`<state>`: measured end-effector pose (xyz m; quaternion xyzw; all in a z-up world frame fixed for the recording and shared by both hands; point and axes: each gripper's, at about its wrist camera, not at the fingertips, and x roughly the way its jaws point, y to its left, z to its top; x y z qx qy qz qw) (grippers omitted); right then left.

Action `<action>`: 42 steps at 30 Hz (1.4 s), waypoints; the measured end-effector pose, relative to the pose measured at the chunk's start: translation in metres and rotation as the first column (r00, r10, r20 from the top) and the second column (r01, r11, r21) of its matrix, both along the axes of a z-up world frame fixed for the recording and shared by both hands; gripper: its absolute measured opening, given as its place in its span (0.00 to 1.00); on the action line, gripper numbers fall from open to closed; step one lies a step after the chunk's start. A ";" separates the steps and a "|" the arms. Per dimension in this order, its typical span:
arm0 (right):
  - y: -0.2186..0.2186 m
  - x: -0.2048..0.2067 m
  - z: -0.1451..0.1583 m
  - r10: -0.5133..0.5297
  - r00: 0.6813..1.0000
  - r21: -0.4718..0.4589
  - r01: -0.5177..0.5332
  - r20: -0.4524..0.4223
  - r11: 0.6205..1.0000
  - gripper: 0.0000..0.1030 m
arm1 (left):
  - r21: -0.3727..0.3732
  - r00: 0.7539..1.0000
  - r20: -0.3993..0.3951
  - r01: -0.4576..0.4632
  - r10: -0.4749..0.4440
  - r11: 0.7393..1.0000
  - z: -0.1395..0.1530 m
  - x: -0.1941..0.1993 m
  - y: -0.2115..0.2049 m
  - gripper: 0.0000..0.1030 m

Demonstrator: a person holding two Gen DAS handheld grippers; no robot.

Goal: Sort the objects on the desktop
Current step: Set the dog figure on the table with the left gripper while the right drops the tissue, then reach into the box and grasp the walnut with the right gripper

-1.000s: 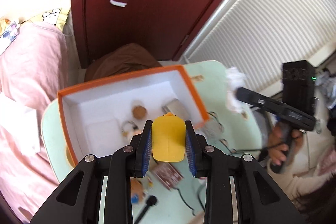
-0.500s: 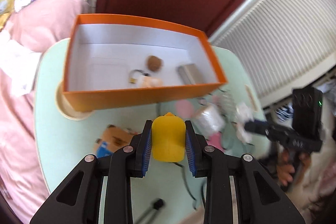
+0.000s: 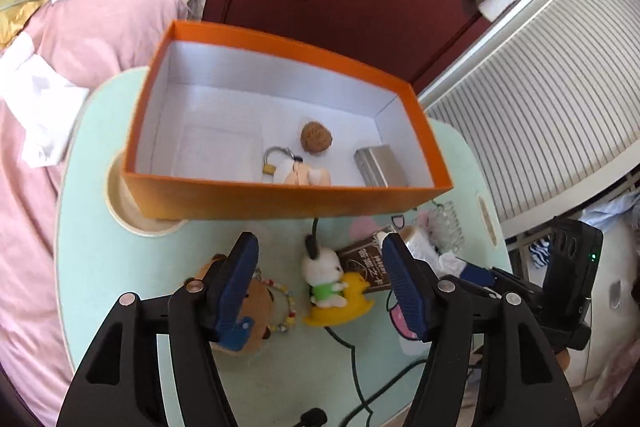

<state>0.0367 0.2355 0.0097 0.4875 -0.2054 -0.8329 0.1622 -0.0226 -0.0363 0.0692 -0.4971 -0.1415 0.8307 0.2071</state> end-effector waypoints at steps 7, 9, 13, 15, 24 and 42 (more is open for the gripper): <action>0.017 0.009 0.030 -0.028 0.990 -0.001 0.028 -0.137 1.000 0.64 | 0.014 0.996 -0.044 -0.078 0.079 0.997 0.008 0.006 -0.015 0.64; 0.020 0.007 0.034 -0.033 0.989 -0.010 0.032 -0.147 0.999 0.64 | 0.004 0.994 -0.059 -0.092 0.093 0.996 0.009 0.009 -0.016 0.64; 0.019 -0.004 0.045 -0.022 0.987 -0.040 0.016 -0.159 0.999 0.64 | 0.000 0.992 -0.087 -0.091 0.091 0.996 0.011 0.014 -0.016 0.64; 0.014 -0.013 0.055 -0.008 0.984 -0.041 0.001 -0.179 0.999 0.64 | -0.002 0.991 -0.101 -0.089 0.088 0.996 0.013 0.016 -0.016 0.64; -0.051 -0.116 0.085 0.213 0.973 0.134 -0.199 -0.094 0.971 0.44 | 0.010 0.990 -0.110 -0.090 0.090 0.996 0.015 0.019 -0.018 0.64; -0.136 -0.204 0.006 0.368 0.892 0.259 -0.432 0.262 0.864 0.26 | 0.045 0.992 -0.065 -0.101 0.104 0.994 0.010 0.005 -0.033 0.64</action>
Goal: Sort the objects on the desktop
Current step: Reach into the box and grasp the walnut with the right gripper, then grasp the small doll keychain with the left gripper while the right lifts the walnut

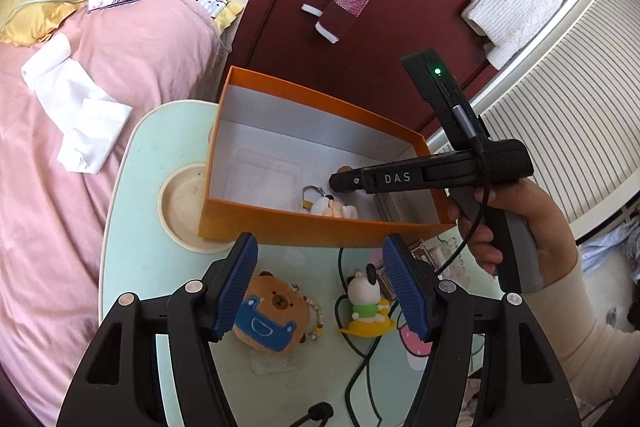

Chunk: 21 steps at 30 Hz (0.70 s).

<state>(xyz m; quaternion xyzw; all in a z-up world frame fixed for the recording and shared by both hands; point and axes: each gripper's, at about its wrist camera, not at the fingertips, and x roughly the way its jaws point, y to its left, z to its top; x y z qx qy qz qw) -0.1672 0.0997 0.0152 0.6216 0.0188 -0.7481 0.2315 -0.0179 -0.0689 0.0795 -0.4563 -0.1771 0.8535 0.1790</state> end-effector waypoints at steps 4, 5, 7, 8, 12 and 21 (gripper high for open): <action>0.017 0.005 0.006 -0.048 0.999 -0.091 0.046 -0.021 0.995 0.26 | 0.009 0.998 0.019 0.064 -0.064 0.998 0.009 -0.011 0.008 0.64; 0.025 0.007 0.010 -0.068 0.997 -0.120 0.063 -0.037 0.991 0.26 | 0.014 0.995 0.035 0.088 -0.088 0.996 0.011 -0.017 0.011 0.64; 0.043 0.012 0.020 -0.110 0.992 -0.167 0.099 -0.060 0.981 0.26 | 0.018 0.984 0.106 0.143 -0.144 0.990 0.016 -0.036 0.019 0.64; 0.053 0.015 0.026 -0.138 0.988 -0.190 0.122 -0.072 0.974 0.26 | 0.014 0.973 0.150 0.175 -0.176 0.984 0.017 -0.047 0.024 0.64; 0.091 0.030 0.050 -0.230 0.965 -0.249 0.193 -0.127 0.949 0.26 | -0.053 0.891 0.364 0.311 -0.272 0.949 0.008 -0.097 0.054 0.64; 0.144 0.070 0.066 -0.319 0.938 -0.371 0.251 -0.135 0.894 0.26 | -0.211 0.771 0.593 0.428 -0.233 0.879 -0.030 -0.140 0.107 0.64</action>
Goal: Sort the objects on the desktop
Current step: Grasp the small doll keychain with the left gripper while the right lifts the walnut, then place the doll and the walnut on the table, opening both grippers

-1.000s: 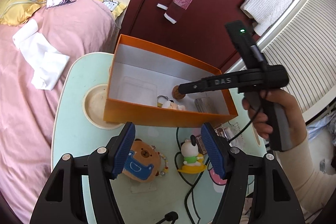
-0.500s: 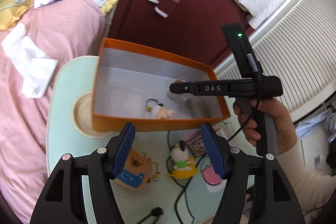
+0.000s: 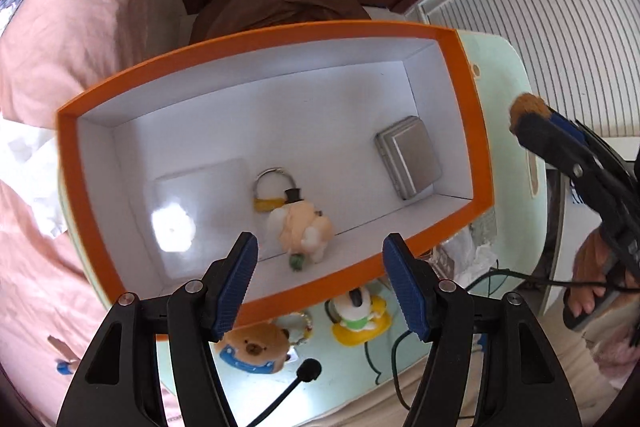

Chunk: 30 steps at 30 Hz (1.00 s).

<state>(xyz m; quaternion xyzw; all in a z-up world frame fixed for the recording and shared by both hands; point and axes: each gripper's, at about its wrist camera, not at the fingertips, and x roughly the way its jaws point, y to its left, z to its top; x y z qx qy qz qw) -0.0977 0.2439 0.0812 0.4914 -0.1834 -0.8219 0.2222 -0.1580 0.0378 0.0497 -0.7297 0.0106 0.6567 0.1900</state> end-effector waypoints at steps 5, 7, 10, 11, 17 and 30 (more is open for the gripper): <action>0.018 0.016 0.003 -0.007 1.000 -0.039 0.007 -0.007 0.999 0.27 | -0.073 0.999 0.040 -0.017 0.019 0.997 -0.023 -0.003 0.007 0.64; 0.021 0.017 0.004 -0.007 1.000 -0.049 0.006 -0.013 0.999 0.27 | -0.074 0.998 0.051 -0.028 0.032 0.997 -0.033 -0.005 0.004 0.64; 0.027 0.021 0.002 -0.013 1.000 -0.071 0.012 -0.014 0.997 0.27 | -0.113 1.000 -0.003 0.019 -0.019 0.993 -0.033 -0.003 0.009 0.44; 0.028 0.021 0.001 -0.016 1.000 -0.079 0.015 -0.013 0.997 0.27 | -0.130 0.999 -0.024 0.036 -0.039 0.991 -0.031 -0.002 0.010 0.42; 0.030 0.015 -0.007 -0.018 1.000 -0.097 0.017 -0.007 0.995 0.27 | -0.071 0.999 -0.025 0.031 -0.033 0.997 -0.026 0.002 0.002 0.42; 0.005 0.044 0.020 0.065 0.994 -0.065 -0.071 -0.086 0.995 0.27 | 0.183 0.973 -0.229 0.061 -0.018 0.981 0.098 0.056 -0.024 0.42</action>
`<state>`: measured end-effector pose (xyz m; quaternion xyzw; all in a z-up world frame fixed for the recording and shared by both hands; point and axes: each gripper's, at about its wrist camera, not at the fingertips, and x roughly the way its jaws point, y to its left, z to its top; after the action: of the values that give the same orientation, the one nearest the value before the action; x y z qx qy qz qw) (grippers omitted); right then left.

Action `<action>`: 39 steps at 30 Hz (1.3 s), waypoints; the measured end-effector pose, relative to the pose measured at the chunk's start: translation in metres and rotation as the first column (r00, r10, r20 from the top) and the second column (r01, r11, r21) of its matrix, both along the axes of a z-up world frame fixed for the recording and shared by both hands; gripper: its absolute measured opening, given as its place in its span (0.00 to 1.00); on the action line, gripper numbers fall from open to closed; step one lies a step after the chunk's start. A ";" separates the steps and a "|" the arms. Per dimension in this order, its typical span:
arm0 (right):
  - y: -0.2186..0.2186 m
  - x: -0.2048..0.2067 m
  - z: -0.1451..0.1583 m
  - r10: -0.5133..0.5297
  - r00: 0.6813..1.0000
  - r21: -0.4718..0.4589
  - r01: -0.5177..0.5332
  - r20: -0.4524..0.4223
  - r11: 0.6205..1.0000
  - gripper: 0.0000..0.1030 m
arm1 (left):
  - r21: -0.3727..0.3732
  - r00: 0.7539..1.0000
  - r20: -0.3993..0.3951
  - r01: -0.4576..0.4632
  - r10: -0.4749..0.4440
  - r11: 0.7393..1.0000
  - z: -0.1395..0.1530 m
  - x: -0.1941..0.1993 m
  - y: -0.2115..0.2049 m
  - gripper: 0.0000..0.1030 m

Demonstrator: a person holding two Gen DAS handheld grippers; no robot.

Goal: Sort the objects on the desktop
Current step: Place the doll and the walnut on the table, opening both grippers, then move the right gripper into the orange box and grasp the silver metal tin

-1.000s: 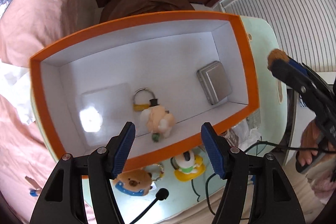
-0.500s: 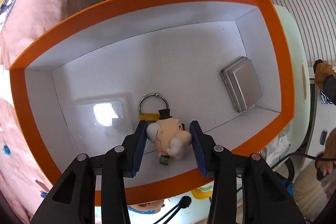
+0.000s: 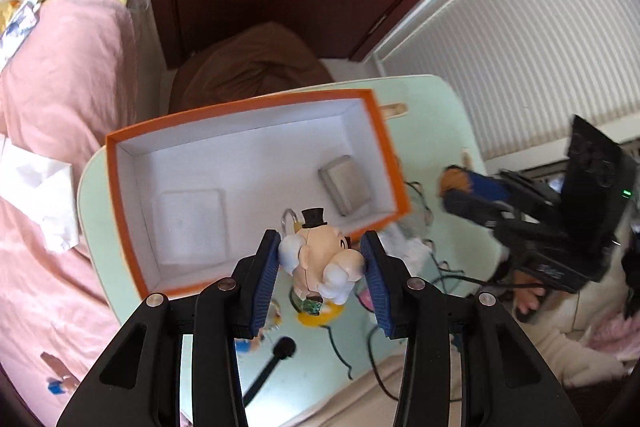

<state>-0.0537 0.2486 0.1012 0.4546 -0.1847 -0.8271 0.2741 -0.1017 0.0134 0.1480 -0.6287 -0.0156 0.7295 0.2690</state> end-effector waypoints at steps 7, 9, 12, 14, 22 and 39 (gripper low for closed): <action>-0.032 0.038 -0.009 0.079 0.997 0.043 -0.079 0.007 0.996 0.27 | 0.058 0.998 -0.061 -0.010 0.013 0.998 -0.011 0.061 -0.015 0.42; -0.040 0.048 -0.019 0.095 0.995 0.035 -0.096 0.031 0.995 0.27 | 0.051 0.996 -0.071 -0.041 0.044 0.998 -0.029 0.076 -0.018 0.42; -0.051 0.058 -0.044 0.095 0.992 0.038 -0.099 0.089 0.994 0.27 | 0.031 0.992 -0.074 -0.097 0.099 0.995 -0.063 0.094 -0.020 0.42; -0.059 0.063 -0.057 0.088 0.989 0.065 -0.096 0.115 0.993 0.27 | -0.006 0.987 -0.096 -0.134 0.132 0.991 -0.081 0.104 -0.018 0.42; -0.081 0.072 -0.091 0.036 0.990 0.141 -0.056 0.135 0.988 0.27 | -0.065 0.951 -0.213 -0.244 0.226 0.967 -0.116 0.116 -0.010 0.42; -0.059 0.083 -0.066 0.015 1.000 0.038 -0.015 -0.016 0.999 0.69 | 0.124 0.861 -0.376 -0.318 0.341 0.940 -0.098 0.127 -0.030 0.66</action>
<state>0.0296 0.1893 0.0354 0.4545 -0.1635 -0.8319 0.2731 0.0249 -0.0164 0.0500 -0.4496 -0.0898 0.8749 0.1559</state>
